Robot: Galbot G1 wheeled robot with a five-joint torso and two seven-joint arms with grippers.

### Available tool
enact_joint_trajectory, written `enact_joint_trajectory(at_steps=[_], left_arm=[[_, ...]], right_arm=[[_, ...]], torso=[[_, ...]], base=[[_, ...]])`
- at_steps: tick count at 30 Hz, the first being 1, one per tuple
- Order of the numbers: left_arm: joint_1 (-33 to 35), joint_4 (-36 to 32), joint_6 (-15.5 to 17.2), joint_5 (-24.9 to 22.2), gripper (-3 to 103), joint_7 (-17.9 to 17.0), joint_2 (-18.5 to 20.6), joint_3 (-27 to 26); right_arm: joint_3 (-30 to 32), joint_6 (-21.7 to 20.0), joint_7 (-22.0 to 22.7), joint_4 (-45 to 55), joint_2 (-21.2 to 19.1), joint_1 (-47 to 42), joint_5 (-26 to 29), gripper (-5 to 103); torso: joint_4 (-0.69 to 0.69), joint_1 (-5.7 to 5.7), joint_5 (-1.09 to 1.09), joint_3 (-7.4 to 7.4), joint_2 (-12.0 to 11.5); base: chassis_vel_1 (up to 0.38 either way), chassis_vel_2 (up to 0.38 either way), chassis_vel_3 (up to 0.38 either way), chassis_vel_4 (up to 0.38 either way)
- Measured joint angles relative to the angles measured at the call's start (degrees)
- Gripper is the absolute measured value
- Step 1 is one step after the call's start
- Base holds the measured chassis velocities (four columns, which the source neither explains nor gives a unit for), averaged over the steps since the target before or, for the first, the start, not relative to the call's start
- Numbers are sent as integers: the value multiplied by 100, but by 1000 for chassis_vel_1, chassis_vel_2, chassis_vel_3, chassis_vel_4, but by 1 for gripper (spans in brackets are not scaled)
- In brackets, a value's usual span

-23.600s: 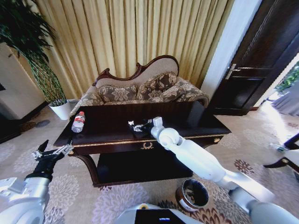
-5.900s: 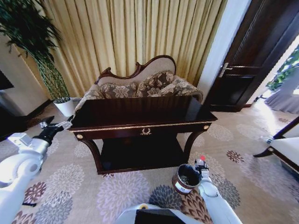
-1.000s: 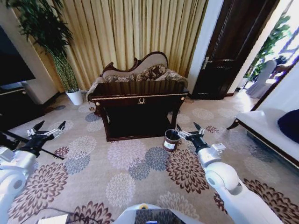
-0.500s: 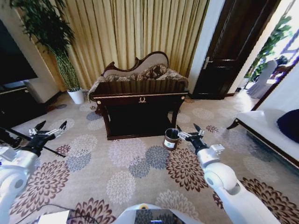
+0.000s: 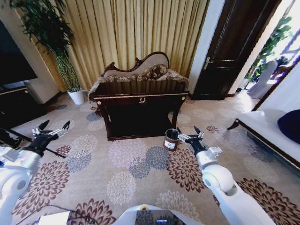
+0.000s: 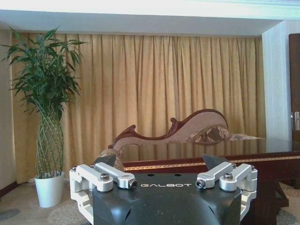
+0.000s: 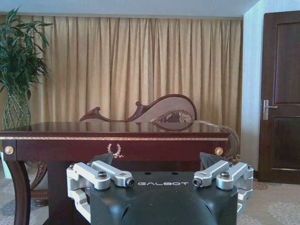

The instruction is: Move to the front of the table and place the trash on the table into the trash bin.

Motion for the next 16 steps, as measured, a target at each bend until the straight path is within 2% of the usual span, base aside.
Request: enact_joint_trajectory(at_steps=[16], left_arm=[[-38, 23, 11, 31, 100, 16, -17, 94]], right_arm=[[-43, -13, 2, -43, -46, 12, -15, 100]], torso=[[0, -1, 0, 0, 0]], base=[[0, 0, 0, 0]])
